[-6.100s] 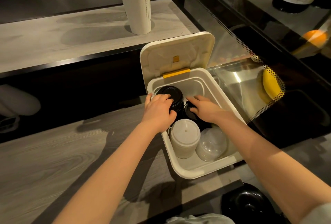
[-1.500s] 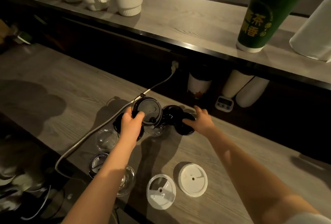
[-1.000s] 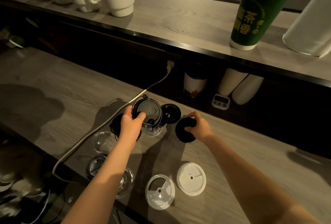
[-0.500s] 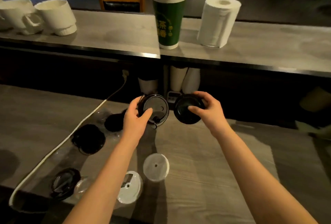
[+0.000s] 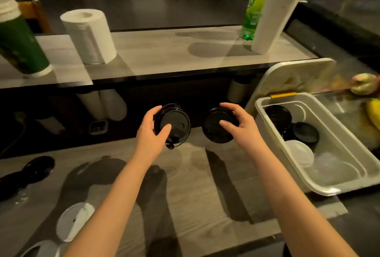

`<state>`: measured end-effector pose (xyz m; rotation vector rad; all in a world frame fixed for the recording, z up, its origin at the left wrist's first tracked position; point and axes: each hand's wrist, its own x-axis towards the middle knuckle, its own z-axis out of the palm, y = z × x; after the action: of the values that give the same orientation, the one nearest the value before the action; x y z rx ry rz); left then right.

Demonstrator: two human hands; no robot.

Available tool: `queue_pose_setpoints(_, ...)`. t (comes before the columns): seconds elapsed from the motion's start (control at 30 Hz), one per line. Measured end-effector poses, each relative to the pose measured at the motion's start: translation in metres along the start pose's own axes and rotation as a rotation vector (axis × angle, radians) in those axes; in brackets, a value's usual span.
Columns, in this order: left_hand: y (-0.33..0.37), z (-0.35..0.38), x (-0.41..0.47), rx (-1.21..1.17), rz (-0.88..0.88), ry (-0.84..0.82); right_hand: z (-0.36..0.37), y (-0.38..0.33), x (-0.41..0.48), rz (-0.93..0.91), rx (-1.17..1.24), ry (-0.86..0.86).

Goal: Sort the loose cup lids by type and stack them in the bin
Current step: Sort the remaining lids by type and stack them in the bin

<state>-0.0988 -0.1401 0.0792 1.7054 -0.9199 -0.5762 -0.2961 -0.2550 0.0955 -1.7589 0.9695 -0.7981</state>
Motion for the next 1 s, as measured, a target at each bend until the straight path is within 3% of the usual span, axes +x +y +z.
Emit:
queue_pose_setpoints(0.2, 0.029, 0.081, 0.009, 0.012, 0.058, -0.110, -0.089, 0.034, 0.002, 0.045, 0.043, 0.131)
queue_pose_setpoints(0.43, 0.049, 0.155, 0.011, 0.022, 0.034, -0.121, -0.183, 0.084, 0.053, 0.164, 0.114, 0.322)
queue_pose_setpoints(0.57, 0.060, 0.179, 0.009, 0.045, 0.008, -0.097, -0.193, 0.109, 0.086, 0.286, 0.135, 0.200)
queue_pose_setpoints(0.63, 0.063, 0.187, 0.007, 0.053, 0.000, -0.078, -0.186, 0.123, 0.095, 0.292, -0.036, 0.137)
queue_pose_setpoints(0.73, 0.067, 0.194, 0.002, 0.059, -0.016, -0.051, -0.182, 0.135, 0.098, 0.257, -0.497, 0.160)
queue_pose_setpoints(0.83, 0.072, 0.198, -0.004, 0.058, -0.036, -0.039, -0.182, 0.140, 0.094, 0.265, -0.538, 0.193)
queue_pose_setpoints(1.0, 0.085, 0.205, -0.010, 0.045, -0.038, -0.020, -0.187, 0.137, 0.096, 0.261, -0.642, 0.103)
